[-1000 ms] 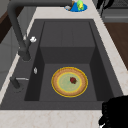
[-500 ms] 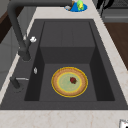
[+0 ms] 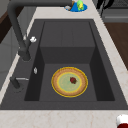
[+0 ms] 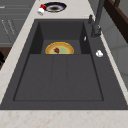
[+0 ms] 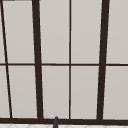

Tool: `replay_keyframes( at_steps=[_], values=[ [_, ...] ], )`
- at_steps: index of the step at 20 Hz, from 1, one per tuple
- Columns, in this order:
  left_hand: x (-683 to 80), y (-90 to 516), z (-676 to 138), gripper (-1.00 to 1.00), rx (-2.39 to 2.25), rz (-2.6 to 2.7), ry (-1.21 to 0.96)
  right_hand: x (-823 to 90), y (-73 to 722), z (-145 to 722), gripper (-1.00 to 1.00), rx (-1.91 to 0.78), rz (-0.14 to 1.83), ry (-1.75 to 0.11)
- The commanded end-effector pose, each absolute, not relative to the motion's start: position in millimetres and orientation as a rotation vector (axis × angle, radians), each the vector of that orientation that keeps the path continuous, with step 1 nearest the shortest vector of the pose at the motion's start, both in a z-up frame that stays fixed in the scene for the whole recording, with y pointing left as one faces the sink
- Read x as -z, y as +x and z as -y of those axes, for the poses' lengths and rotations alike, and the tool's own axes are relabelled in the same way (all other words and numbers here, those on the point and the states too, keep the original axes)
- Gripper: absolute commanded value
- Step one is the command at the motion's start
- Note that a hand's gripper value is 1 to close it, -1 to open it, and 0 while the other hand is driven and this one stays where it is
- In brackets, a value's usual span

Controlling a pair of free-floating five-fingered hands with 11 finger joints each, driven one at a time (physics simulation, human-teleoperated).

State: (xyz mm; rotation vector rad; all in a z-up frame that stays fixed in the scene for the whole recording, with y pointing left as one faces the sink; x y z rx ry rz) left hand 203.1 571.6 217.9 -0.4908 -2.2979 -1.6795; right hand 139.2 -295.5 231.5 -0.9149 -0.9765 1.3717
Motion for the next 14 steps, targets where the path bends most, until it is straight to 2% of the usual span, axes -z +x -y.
replay_keyframes(
  at_steps=[1,14],
  values=[
    [-205.2,201.2,-581.3,1.00,1.613,2.342,-0.471,-231.5,139.2,295.5,0.00,-1.372,0.977,-0.915],
    [-202.2,140.0,-568.9,1.00,1.610,2.312,-0.422,-231.5,139.2,295.5,0.00,-1.372,0.977,-0.915]
  ],
)
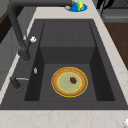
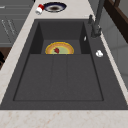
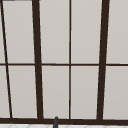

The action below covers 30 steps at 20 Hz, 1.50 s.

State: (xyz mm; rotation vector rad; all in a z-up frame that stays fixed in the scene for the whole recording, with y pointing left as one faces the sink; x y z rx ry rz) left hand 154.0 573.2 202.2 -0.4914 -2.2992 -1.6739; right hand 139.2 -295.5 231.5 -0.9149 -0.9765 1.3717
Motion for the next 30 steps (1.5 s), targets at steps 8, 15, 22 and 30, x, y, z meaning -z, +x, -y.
replay_keyframes(
  at_steps=[8,15,22,30],
  values=[
    [-206.6,83.7,-568.1,1.00,1.623,2.327,-0.452,-231.5,139.2,295.5,0.00,-1.372,0.977,-0.915],
    [-231.7,81.2,-562.7,-1.00,1.631,2.264,-0.418,-231.5,139.2,295.5,0.00,-1.372,0.977,-0.915],
    [-245.9,81.1,-555.1,-1.00,1.700,2.215,-0.456,-231.5,139.2,295.5,0.00,-1.372,0.977,-0.915],
    [-254.2,81.1,-535.3,-1.00,1.746,2.157,-0.482,-231.5,139.2,295.5,0.00,-1.372,0.977,-0.915]
  ],
)
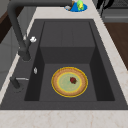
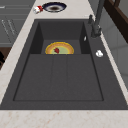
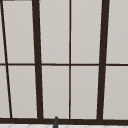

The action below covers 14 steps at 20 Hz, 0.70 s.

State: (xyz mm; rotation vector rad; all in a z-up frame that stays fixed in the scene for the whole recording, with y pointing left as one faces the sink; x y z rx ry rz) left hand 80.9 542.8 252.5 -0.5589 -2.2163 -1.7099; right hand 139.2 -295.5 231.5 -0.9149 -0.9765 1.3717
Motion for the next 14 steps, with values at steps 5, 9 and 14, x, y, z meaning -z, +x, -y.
replay_keyframes(
  at_steps=[5,9,14],
  values=[
    [-253.3,84.3,-529.9,-1.00,1.754,2.139,-0.450,-231.5,139.2,295.5,0.00,-1.372,0.977,-0.915],
    [-253.1,86.9,-517.1,-1.00,1.800,2.102,-0.465,-231.5,139.2,295.5,0.00,-1.372,0.977,-0.915],
    [-252.9,86.3,-492.8,-1.00,1.808,2.073,-0.478,-231.5,139.2,295.5,0.00,-1.372,0.977,-0.915]
  ],
)
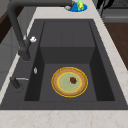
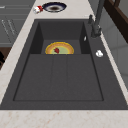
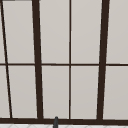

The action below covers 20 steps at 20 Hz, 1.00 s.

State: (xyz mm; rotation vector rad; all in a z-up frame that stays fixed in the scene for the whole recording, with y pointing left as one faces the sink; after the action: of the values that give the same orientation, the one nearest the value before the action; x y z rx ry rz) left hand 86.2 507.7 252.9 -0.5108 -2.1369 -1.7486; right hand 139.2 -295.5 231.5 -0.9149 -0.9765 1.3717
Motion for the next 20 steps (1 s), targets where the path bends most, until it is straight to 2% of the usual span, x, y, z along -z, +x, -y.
replay_keyframes(
  at_steps=[1,8,20],
  values=[
    [-252.9,86.2,-489.3,-1.00,1.808,2.065,-0.474,-231.5,139.2,295.5,0.00,-1.372,0.977,-0.915],
    [-252.8,97.7,-480.1,-1.00,1.760,2.080,-0.543,-231.5,139.2,295.5,0.00,-1.372,0.977,-0.915],
    [-267.8,88.0,-427.1,-1.00,1.893,1.948,-0.443,-231.5,139.2,295.5,0.00,-1.372,0.977,-0.915]
  ],
)
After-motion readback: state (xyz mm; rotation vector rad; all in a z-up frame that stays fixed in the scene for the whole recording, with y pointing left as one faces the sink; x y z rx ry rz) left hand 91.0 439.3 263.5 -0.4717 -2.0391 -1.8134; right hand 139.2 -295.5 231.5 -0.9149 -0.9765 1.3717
